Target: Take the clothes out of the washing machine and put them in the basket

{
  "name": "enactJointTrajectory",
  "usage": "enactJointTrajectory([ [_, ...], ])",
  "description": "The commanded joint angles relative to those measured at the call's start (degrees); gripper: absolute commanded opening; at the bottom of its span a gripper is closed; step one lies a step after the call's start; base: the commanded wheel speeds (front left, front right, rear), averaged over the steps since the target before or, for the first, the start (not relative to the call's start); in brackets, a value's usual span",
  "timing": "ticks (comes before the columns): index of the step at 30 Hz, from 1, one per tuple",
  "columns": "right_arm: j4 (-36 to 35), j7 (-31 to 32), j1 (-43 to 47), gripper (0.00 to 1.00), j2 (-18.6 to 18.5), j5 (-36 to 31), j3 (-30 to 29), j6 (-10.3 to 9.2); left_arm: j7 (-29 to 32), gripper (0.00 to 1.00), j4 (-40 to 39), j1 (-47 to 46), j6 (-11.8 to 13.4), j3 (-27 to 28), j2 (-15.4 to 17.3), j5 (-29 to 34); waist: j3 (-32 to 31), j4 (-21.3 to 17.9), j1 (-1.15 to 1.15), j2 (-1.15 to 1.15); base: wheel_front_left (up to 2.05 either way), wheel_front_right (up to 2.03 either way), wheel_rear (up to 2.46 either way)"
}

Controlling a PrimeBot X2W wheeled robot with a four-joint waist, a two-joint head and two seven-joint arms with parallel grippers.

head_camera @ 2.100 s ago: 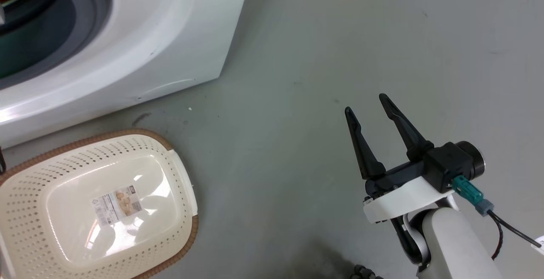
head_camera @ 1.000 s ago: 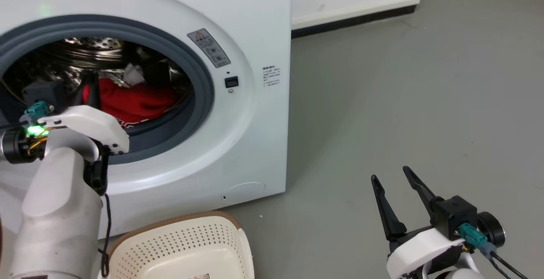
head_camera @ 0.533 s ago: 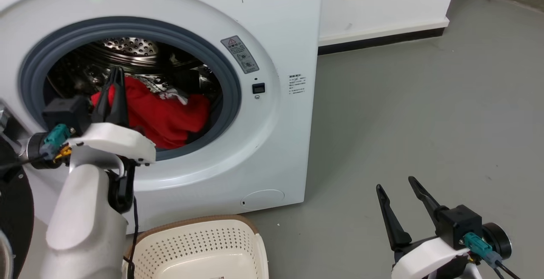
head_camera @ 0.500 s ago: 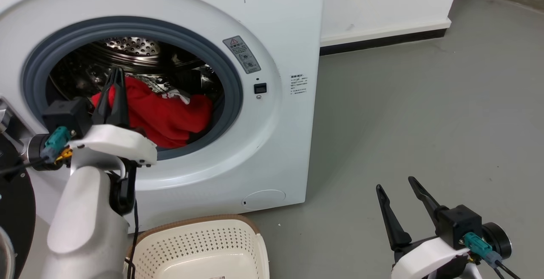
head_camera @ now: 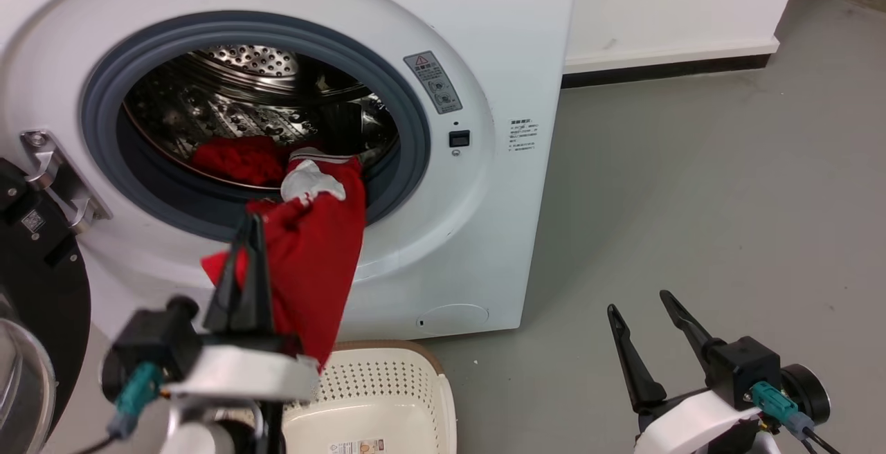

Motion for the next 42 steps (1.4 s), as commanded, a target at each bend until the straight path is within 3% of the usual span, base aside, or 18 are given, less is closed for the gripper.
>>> enactJointTrajectory([
  [1, -0.32, 0.15, 0.05, 1.0, 0.1, -0.33, 0.07, -0.04, 0.89, 0.0, -3.18, 2.84, 0.71, -0.88, -0.45, 0.28, 0.34, 0.53, 0.0, 0.0, 0.0, 0.0, 0.0],
  [7, -0.78, 0.29, -1.12, 1.0, 0.1, -0.38, 0.57, -0.04, 4.55, 0.0, -9.23, 11.67, 2.97, -3.32, -1.52, -0.25, 2.2, 1.82, 0.0, 0.0, 0.0, 0.0, 0.0],
  [11, -0.73, 0.29, -1.62, 1.0, 0.1, -0.5, 1.08, -0.04, 5.02, 0.0, -7.28, 15.07, 3.58, -3.61, -1.9, -1.43, 3.34, 1.78, 0.0, 0.0, 0.0, 0.0, 0.0],
  [17, -0.81, 0.01, -3.48, 1.0, 0.1, -0.61, 1.13, -0.04, 3.08, 0.0, 1.79, 17.29, 3.15, -4.26, -2.82, -4.47, 6.83, 1.36, 0.0, 0.0, 0.0, 0.0, 0.0],
  [25, -1.73, -0.59, -7.65, 1.0, 0.11, -0.78, 0.85, -0.05, -2.22, 0.0, 19.12, 8.24, 1.05, -2.92, -2.91, -7.16, 14.99, -0.6, 0.0, 0.0, 0.0, 0.0, 0.0],
  [35, -0.6, -2.73, -12.4, 1.0, 0.11, 0.53, 2.06, -0.04, -4.6, 0.0, 39.8, -9.87, -2.59, -0.74, 1.54, -6.93, 24.22, -4.42, 0.0, 0.0, 0.0, 0.0, 0.0],
  [42, 0.77, -4.77, -15.29, 1.0, 0.08, 1.9, 2.76, -0.05, -5.49, 0.0, 51.38, -19.96, -2.89, 2.0, 3.14, -8.31, 28.44, -6.82, 0.0, 0.0, 0.0, 0.0, 0.0],
])
